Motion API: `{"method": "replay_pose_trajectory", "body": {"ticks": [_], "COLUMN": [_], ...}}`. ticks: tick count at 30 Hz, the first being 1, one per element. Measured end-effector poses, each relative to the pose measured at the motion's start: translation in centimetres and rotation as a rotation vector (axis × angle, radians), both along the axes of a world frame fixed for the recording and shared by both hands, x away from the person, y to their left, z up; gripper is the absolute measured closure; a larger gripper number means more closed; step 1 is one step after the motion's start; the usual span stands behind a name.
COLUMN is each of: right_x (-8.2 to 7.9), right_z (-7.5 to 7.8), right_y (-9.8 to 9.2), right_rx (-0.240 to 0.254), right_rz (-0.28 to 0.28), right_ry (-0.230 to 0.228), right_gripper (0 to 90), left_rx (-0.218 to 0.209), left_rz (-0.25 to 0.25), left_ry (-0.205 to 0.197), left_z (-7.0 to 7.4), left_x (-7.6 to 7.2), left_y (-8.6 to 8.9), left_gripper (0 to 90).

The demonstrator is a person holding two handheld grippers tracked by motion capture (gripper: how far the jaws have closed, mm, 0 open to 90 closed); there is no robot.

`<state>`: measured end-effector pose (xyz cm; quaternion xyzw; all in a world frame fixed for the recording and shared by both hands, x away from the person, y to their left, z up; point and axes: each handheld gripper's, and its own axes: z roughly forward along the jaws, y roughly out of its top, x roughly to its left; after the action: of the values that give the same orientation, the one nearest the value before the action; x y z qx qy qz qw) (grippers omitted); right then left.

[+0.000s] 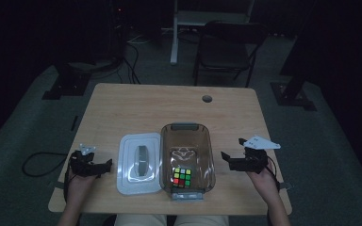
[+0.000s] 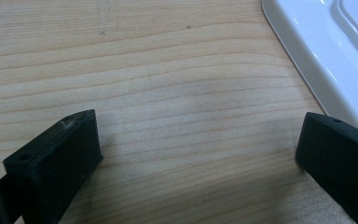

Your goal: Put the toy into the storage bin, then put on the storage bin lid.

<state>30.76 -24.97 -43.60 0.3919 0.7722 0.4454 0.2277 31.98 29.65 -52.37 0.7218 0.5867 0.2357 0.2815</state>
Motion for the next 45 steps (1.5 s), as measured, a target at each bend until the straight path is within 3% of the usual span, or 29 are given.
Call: {"method": "replay_pose_trajectory", "body": {"ticks": [6, 18, 19, 24, 31, 35, 42, 45], "right_x": [0.0, -0.3, -0.3, -0.3, 0.1, 0.3, 0.4, 0.4], "right_z": [-1.9, -6.1, -7.1, -8.5, -9.0, -9.1, -9.2, -9.2], "right_y": [-0.6, -0.9, -1.1, -1.4, -1.6, -1.4, -1.5, -1.6], "right_rx": [0.032, -0.028, -0.038, -0.061, -0.089, -0.133, -0.116, -0.115], "right_rz": [-0.076, -0.091, -0.104, -0.139, -0.178, -0.191, -0.193, -0.194], "right_ry": [-0.006, 0.061, 0.082, 0.114, 0.165, 0.193, 0.21, 0.21], "right_gripper": [10.7, 10.7, 10.7, 10.7, 10.9, 11.4, 11.7, 11.7], "left_rx": [0.0, -0.001, -0.001, 0.0, 0.0, 0.0, 0.0, 0.003], "left_rz": [0.0, -0.003, 0.0, 0.019, 0.026, 0.027, 0.02, 0.02], "left_ry": [0.0, 0.0, 0.001, 0.003, 0.004, 0.003, 0.001, 0.019], "left_z": [0.0, 0.0, 0.0, 0.0, 0.0, 0.0, 0.0, 0.2], "left_x": [0.0, 0.0, 0.0, 0.0, 0.0, 0.0, -0.1, -0.2], "left_y": [0.0, 0.0, -0.1, -0.3, -0.3, -0.3, -0.3, -0.2], "left_gripper": [0.6, 0.6, 0.6, 0.6, 0.6, 0.6, 0.6, 0.6]}}
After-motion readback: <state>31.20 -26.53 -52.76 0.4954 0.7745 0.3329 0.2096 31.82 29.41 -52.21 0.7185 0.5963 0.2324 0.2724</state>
